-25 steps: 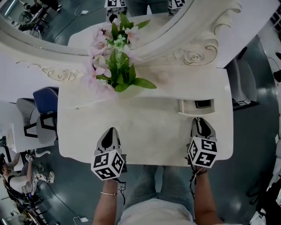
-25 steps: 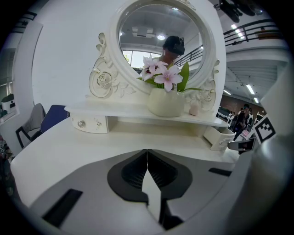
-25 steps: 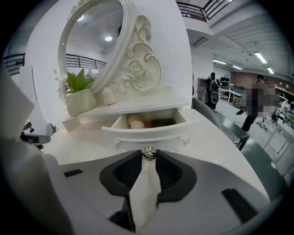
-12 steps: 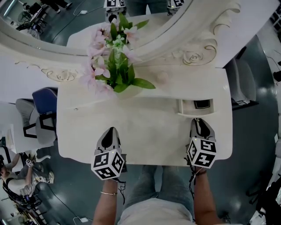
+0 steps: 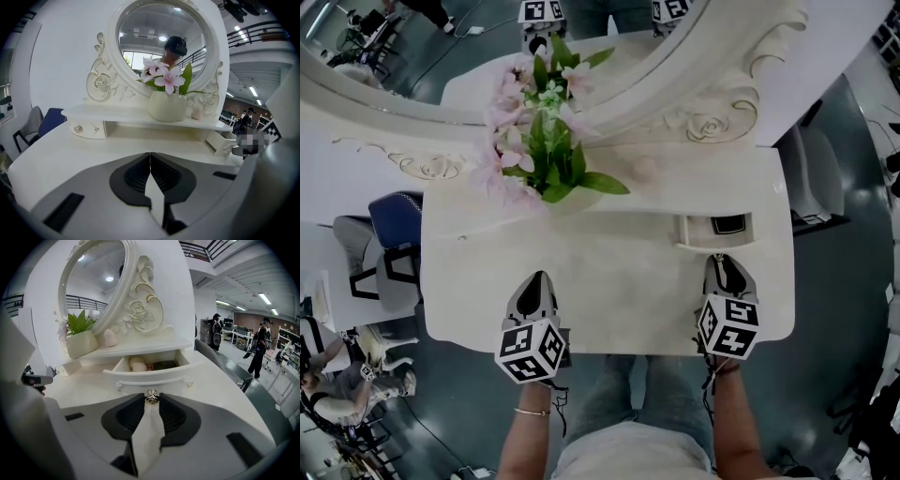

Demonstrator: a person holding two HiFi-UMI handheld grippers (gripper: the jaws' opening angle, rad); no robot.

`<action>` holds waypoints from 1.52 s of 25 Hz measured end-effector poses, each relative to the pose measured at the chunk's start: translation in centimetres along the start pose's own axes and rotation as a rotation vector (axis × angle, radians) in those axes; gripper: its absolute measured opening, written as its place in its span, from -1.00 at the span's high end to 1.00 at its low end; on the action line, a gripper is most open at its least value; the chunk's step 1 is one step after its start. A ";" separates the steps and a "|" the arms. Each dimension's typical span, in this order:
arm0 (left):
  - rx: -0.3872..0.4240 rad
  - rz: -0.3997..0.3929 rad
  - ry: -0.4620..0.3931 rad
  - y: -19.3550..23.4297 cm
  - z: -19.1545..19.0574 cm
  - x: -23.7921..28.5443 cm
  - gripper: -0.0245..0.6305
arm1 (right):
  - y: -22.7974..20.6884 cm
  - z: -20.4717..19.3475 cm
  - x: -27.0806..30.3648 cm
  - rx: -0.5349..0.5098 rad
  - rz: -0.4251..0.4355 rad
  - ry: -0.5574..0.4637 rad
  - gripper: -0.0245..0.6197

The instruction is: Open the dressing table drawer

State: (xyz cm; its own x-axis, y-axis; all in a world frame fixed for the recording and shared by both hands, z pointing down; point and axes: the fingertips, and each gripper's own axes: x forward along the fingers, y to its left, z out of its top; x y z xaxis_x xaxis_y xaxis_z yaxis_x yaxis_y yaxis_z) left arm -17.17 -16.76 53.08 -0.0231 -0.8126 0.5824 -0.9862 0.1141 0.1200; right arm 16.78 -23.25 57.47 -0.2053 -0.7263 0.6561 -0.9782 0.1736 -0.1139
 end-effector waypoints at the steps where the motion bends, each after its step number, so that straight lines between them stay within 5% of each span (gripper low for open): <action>1: 0.001 -0.002 0.001 0.0 0.0 0.0 0.87 | 0.0 0.0 0.0 0.002 0.000 -0.001 0.60; 22: 0.015 -0.075 -0.045 -2.5 2.7 0.4 0.87 | -0.1 2.1 -3.3 0.010 0.006 -0.047 0.48; 38: 0.047 -0.159 -0.207 -6.0 10.3 -0.9 0.87 | -1.7 12.1 -9.6 0.025 -0.055 -0.304 0.62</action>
State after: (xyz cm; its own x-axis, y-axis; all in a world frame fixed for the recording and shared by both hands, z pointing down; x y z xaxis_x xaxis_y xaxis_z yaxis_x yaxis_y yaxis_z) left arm -12.93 -22.57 43.52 0.1045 -0.9183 0.3819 -0.9865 -0.0469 0.1570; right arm 20.02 -24.59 42.38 -0.1479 -0.9007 0.4085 -0.9879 0.1147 -0.1048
